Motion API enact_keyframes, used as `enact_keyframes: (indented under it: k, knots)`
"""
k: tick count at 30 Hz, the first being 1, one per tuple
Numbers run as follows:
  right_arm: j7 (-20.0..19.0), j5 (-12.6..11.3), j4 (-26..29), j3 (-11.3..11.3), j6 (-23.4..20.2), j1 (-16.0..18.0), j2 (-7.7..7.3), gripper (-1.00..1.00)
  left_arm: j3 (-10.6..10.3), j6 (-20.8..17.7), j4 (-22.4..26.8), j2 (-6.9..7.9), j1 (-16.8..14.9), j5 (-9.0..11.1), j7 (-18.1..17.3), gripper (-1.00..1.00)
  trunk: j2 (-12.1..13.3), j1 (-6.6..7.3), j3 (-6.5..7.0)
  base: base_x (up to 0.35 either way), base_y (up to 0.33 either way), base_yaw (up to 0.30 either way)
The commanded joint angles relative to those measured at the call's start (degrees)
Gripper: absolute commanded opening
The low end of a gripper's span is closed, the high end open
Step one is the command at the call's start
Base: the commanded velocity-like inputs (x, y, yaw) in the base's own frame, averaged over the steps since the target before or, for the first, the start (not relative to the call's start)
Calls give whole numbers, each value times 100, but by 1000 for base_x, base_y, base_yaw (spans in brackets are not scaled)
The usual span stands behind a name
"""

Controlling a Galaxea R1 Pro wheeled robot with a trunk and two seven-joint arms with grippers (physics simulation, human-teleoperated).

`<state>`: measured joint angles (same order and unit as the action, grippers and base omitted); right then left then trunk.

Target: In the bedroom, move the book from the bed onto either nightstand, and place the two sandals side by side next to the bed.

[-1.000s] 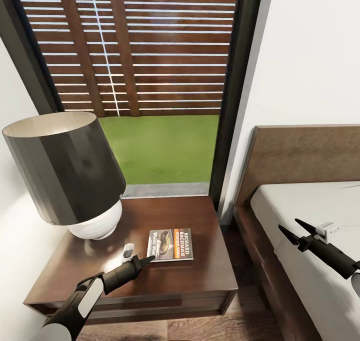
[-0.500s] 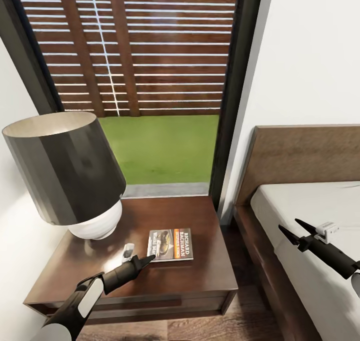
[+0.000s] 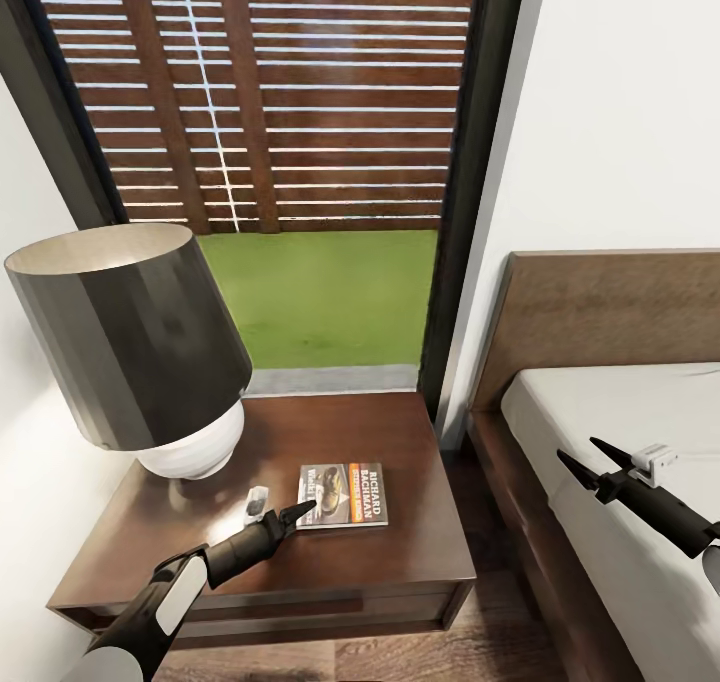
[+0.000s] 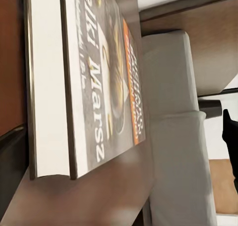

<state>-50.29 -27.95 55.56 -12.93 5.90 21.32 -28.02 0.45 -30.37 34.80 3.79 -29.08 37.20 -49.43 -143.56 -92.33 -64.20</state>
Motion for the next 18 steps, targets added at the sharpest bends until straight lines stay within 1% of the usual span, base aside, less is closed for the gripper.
enact_keyframes:
  k: [1,12,18]
  knots:
    - [-27,-26,-8,1,8,4,-2,100,3,-22,-3,0,-1,-2,4,100,-2,1,-5,0,0,0]
    - [-24,-25,-7,1,8,3,-2,100,-1,-22,-2,-1,-1,-2,4,100,-2,1,-5,0,0,0]
    - [-24,-26,-10,1,8,4,-2,100,-1,-22,-2,-1,-1,-2,4,100,6,16,128,0,0,0]
